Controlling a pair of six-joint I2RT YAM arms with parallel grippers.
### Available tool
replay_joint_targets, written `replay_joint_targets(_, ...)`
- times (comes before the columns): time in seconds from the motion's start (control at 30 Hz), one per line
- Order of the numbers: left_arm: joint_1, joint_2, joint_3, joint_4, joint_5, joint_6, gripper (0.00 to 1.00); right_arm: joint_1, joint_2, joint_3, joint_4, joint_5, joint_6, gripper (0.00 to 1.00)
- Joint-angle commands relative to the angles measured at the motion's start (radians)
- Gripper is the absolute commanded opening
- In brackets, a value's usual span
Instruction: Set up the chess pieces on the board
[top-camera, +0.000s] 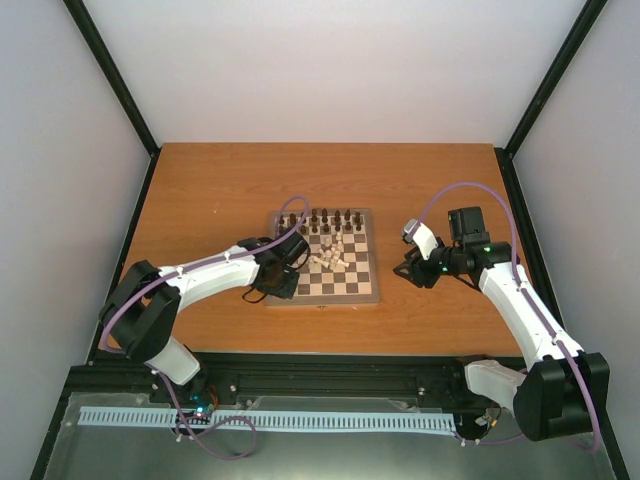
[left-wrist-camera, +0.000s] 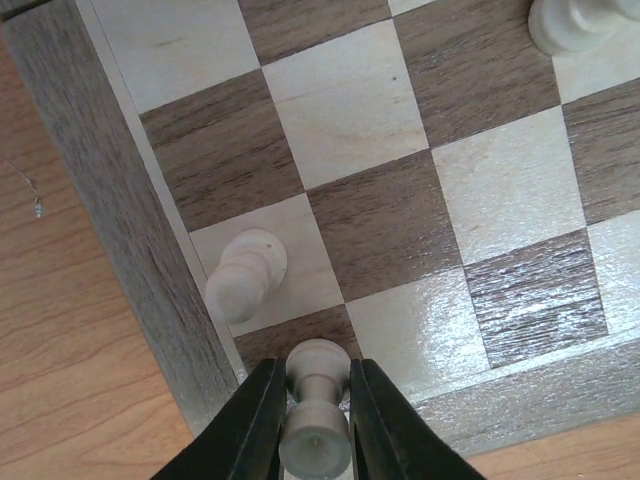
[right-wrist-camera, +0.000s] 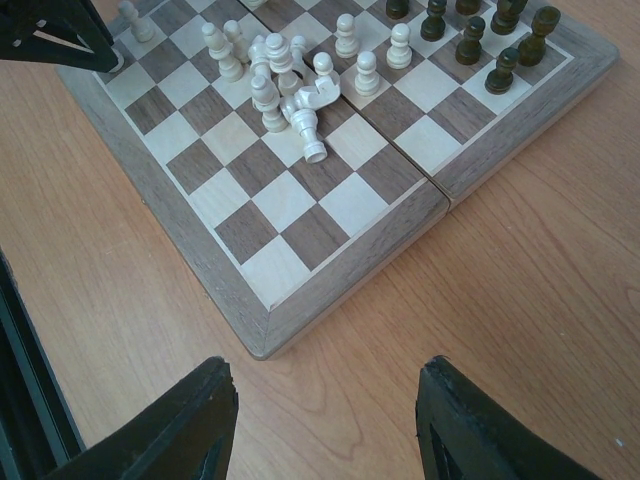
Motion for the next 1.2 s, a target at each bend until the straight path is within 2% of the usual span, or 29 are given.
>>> replay_joint_targets(0.0, -0.008, 0.014, 0.035, -0.007, 0.002, -0.024, 0.19, 0.007, -0.013, -0.009, 0.0, -0.018, -0.018, 0.51)
replay_joint_targets(0.17, -0.009, -0.021, 0.038, -0.021, -0.006, -0.043, 0.24, 0.007, -0.013, -0.009, -0.002, -0.021, -0.018, 0.51)
replay_joint_targets(0.37, -0.01, -0.079, 0.063, -0.059, -0.045, -0.059, 0.25, 0.007, -0.011, -0.008, -0.005, -0.022, -0.02, 0.51)
replay_joint_targets(0.5, -0.01, -0.12, 0.091, -0.072, -0.05, -0.058, 0.29, 0.007, -0.013, -0.009, -0.006, -0.023, -0.021, 0.51)
replay_joint_targets(0.67, -0.009, -0.14, 0.144, -0.022, -0.131, -0.053, 0.34, 0.007, -0.006, -0.007, -0.006, -0.022, -0.021, 0.51)
replay_joint_targets(0.93, 0.011, 0.05, 0.298, 0.045, -0.151, -0.022, 0.34, 0.007, -0.009, -0.011, -0.002, -0.011, -0.013, 0.51)
replay_joint_targets(1.17, 0.061, 0.155, 0.363, 0.088, -0.144, -0.011, 0.36, 0.007, -0.008, -0.011, 0.0, -0.005, -0.012, 0.51)
